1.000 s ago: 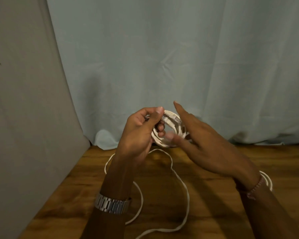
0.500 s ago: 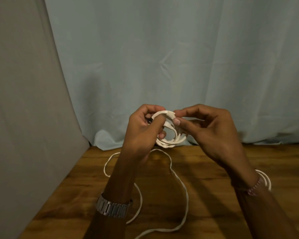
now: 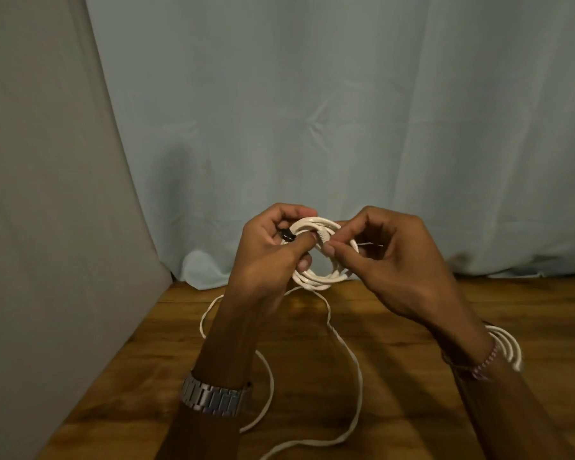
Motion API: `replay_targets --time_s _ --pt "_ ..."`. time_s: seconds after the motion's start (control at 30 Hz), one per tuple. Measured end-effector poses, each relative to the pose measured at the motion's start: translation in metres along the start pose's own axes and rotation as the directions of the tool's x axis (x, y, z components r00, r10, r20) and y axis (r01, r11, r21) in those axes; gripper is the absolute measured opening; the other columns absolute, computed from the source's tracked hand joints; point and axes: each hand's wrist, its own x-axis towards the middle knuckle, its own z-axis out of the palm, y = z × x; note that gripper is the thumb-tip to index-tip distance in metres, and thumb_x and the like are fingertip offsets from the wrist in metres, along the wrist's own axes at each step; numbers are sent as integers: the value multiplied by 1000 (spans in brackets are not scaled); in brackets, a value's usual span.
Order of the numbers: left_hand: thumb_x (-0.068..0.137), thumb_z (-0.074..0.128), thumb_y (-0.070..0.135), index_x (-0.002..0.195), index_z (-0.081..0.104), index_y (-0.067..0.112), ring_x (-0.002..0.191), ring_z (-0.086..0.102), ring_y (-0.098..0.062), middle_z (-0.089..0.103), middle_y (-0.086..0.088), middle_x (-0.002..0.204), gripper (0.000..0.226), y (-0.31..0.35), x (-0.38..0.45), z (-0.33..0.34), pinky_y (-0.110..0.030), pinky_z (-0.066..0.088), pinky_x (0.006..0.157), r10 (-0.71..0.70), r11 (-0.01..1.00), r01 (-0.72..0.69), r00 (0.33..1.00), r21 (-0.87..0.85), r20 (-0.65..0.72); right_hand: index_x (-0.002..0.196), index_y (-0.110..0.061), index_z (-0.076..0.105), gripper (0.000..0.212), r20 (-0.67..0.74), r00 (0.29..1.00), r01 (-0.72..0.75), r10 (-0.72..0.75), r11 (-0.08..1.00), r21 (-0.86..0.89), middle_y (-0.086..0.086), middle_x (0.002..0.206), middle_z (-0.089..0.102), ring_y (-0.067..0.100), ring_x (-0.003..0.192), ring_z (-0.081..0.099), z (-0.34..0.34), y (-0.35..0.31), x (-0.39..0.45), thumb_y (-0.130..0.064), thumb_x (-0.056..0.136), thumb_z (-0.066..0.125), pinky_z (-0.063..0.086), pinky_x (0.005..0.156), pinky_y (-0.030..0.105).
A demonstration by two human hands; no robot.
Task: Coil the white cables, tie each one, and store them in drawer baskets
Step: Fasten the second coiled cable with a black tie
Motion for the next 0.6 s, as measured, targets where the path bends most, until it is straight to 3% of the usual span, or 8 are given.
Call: replay_targets --time_s 0.13,0.3,0.43,0.5,0.6 --pt "89 67 -6 104 67 8 58 55 -18 67 -4 83 21 -1 -1 0 -27 47 51 -14 999 14 1000 29 28 103 -21 54 32 25 999 -27 26 1000 15 -4 91 74 11 82 73 -4 3 2 -18 84 80 63 69 35" --pt "90 68 -1 113 64 13 79 67 -22 68 -13 105 27 1 -1 0 -29 56 68 -7 998 5 1000 69 26 105 -23 56 38 49 991 -124 121 990 62 -3 97 71 9 91 71 -5 5 4 -15 81 83 62 75 30" --pt "87 72 5 117 62 10 88 74 -26 69 -14 107 32 3 0 -7 -45 60 83 -32 997 26 996 68 89 107 -26 57 36 82 989 -128 124 991 43 -4 99 69 9 91 70 -6 6 4 -18 82 82 63 74 32" --pt "80 75 18 117 63 8 88 74 -29 72 -15 105 40 4 0 -10 -48 60 84 -38 998 32 993 56 115 109 -26 58 30 98 991 -96 94 995 17 -7 101 69 7 91 69 -7 6 5 -18 87 77 62 76 30" --pt "76 74 22 110 63 6 78 74 -26 75 -12 90 40 5 0 -12 -40 62 74 -32 999 28 994 42 101 110 -25 59 25 141 988 -59 58 998 -2 -9 102 68 3 90 68 -9 6 5 -15 91 73 58 68 21"
